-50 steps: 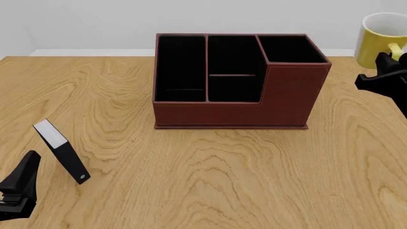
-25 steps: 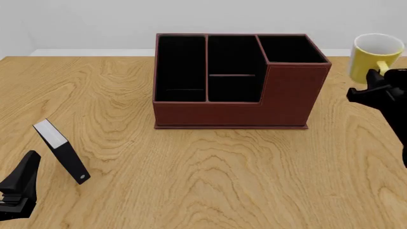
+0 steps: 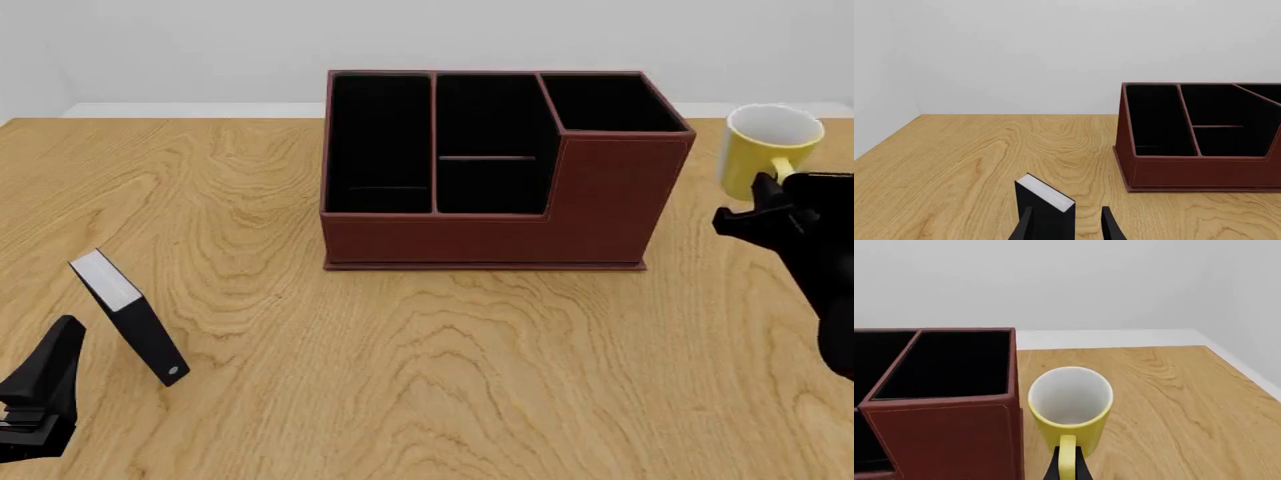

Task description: Pick up the yellow and white mug and place it to the right of the caddy.

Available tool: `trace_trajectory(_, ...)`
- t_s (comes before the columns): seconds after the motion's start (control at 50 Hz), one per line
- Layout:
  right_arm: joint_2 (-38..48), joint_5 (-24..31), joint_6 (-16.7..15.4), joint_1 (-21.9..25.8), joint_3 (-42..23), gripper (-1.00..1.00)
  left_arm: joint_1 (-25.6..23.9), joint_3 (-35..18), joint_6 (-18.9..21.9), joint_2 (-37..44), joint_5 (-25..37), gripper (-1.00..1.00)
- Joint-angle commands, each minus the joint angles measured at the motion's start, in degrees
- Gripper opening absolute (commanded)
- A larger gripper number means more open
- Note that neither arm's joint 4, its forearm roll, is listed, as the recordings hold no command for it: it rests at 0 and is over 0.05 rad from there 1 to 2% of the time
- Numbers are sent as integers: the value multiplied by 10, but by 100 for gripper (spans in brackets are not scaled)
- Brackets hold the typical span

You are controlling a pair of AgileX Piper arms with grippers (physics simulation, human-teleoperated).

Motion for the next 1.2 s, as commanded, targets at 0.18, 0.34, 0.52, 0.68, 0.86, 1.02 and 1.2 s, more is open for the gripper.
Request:
trace_trajectory(0.18, 54, -42, 7, -4, -1, -100, 0, 0, 0, 0, 0, 100)
trace_trajectory(0.34, 71, -55, 7, -6, 2, -100, 0, 0, 0, 0, 0, 100)
trace_trajectory(0.52, 92, -71, 6, -9, 4, -100, 0, 0, 0, 0, 0, 100)
trace_trajectory(0.68, 103, -82, 4, -9, 8, -100, 0, 0, 0, 0, 0, 100)
trace_trajectory(0.86, 113, -90, 3, -10, 11, -100, 0, 0, 0, 0, 0, 100)
trace_trajectory(1.02, 120, -97, 1, -12, 14, -100, 0, 0, 0, 0, 0, 100)
trace_trajectory(1.2, 131, -104, 1, -15, 14, -100, 0, 0, 0, 0, 0, 100)
